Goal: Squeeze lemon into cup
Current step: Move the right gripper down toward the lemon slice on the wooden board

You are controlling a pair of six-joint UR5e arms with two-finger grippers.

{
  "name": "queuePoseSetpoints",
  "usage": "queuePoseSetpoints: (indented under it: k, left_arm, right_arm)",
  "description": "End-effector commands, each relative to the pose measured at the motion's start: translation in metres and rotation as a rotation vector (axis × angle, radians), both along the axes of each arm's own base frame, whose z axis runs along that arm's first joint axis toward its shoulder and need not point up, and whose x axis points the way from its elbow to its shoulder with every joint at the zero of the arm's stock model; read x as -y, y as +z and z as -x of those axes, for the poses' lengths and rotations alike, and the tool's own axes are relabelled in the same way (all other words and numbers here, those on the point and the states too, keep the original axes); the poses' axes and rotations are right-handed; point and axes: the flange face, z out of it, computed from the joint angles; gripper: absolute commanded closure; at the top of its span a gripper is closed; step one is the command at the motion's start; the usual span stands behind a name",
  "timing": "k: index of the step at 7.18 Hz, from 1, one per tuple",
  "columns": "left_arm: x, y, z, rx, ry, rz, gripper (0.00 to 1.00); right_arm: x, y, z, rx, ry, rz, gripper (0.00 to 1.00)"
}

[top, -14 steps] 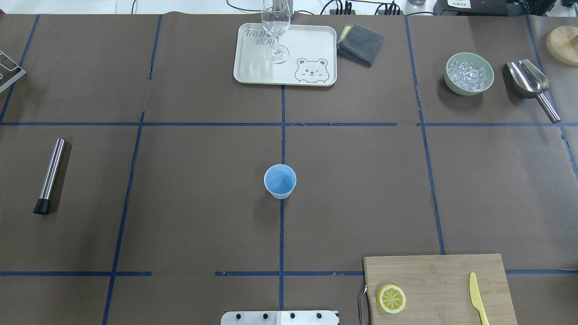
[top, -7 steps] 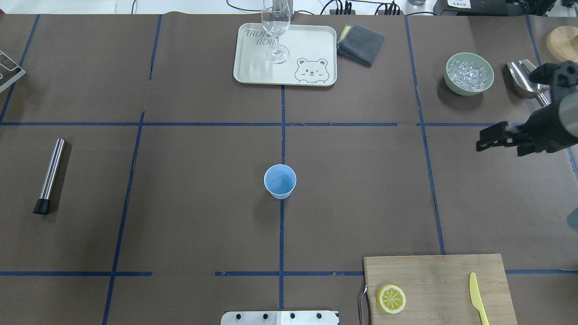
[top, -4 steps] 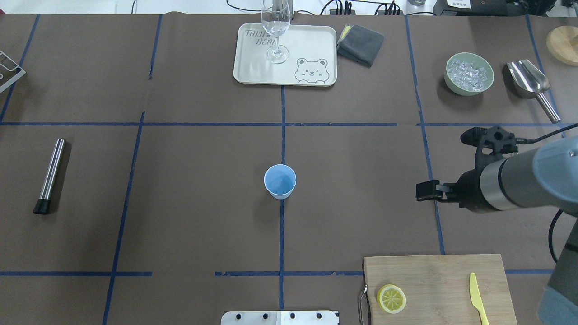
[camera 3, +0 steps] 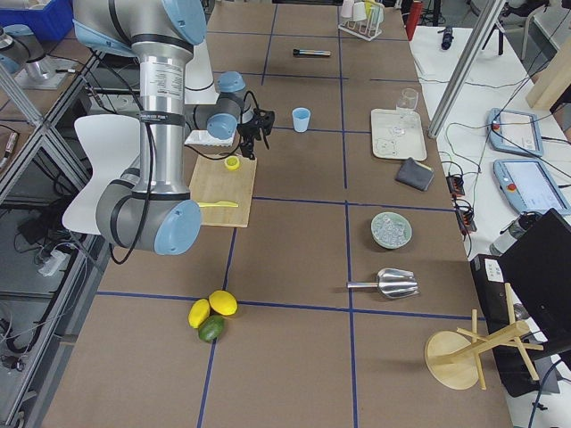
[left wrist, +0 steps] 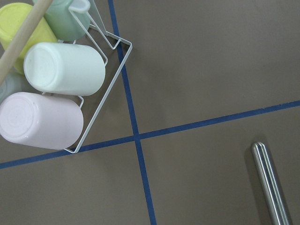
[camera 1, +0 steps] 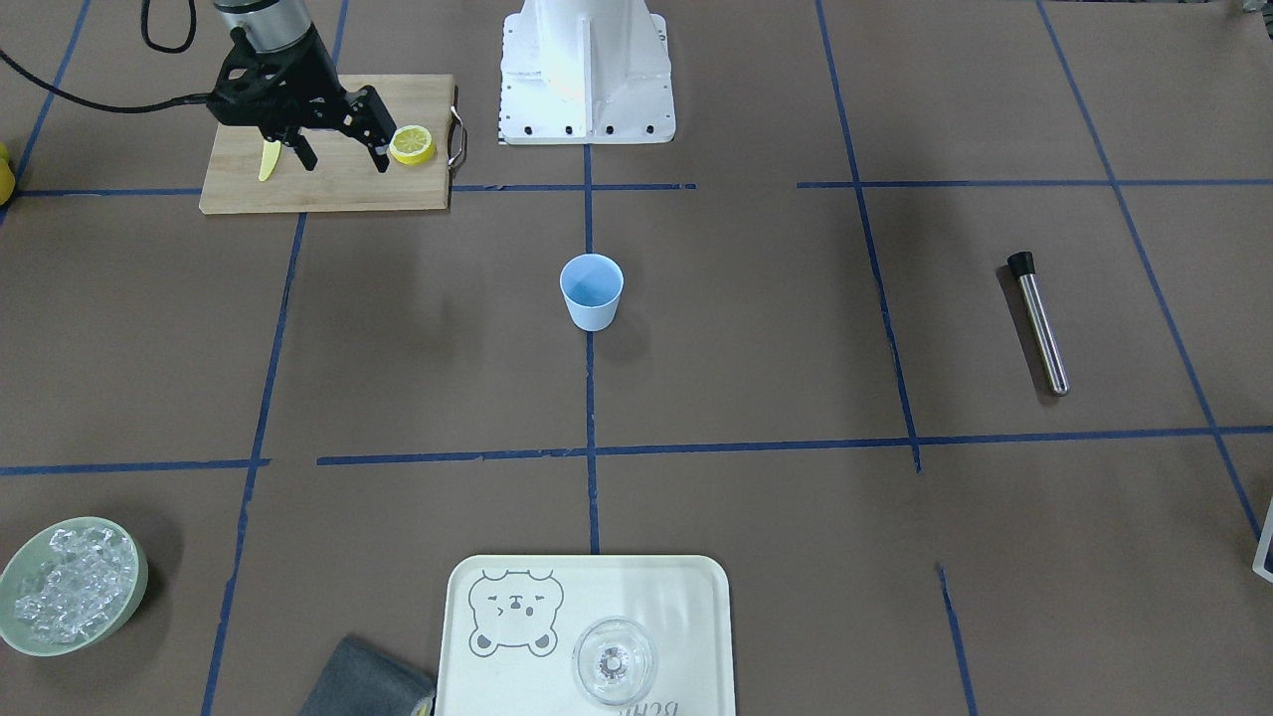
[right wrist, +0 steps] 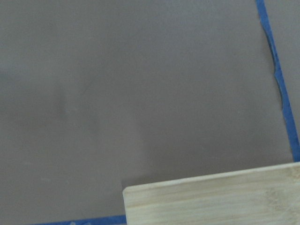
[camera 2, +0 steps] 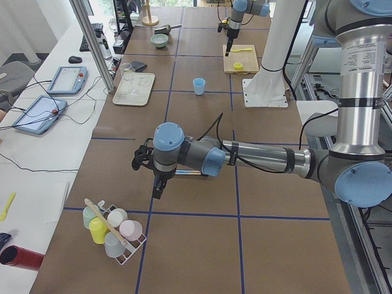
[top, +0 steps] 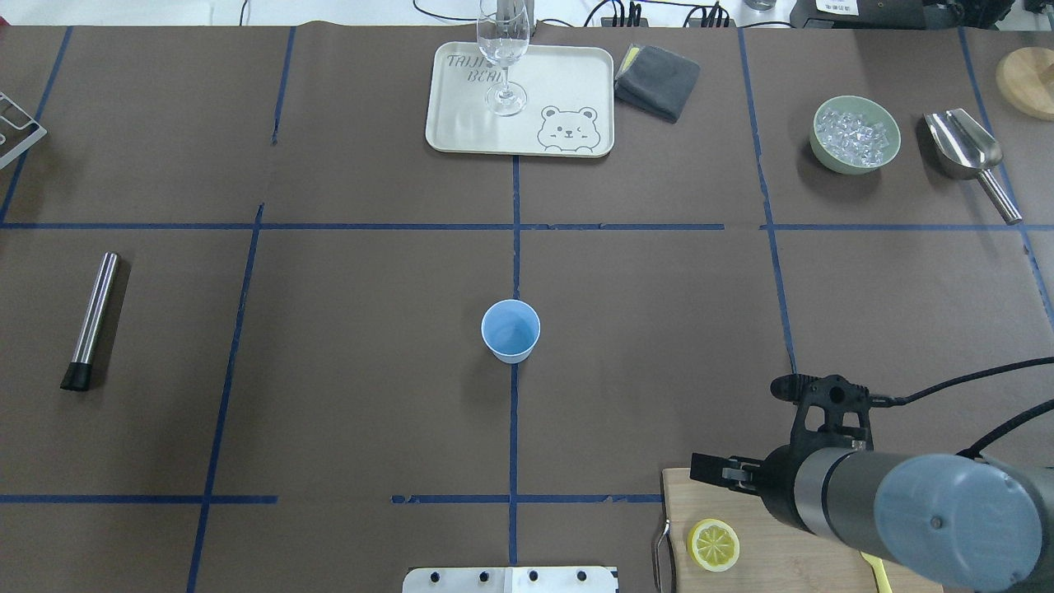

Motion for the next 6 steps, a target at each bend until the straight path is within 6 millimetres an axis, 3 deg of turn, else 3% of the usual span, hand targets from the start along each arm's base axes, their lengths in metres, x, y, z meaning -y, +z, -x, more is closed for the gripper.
queuePoseSetpoints:
  k: [1, 3, 6]
  left_arm:
    - [0.001, -0.001, -0.004, 0.0, 0.007, -0.004, 0.0]
    - [0.002, -0.001, -0.005, 0.0, 0.009, -0.006, 0.0]
    - [0.002, -0.002, -0.005, -0.001, 0.011, -0.016, 0.0]
  right_arm:
    - [-0.06, 0.009, 0.028, -0.011, -0.007, -0.027, 0.0]
    - [-0.077, 0.031, 0.046, -0.052, -0.006, -0.063, 0.0]
    - [-0.079, 0.043, 0.054, -0.079, -0.017, -0.074, 0.0]
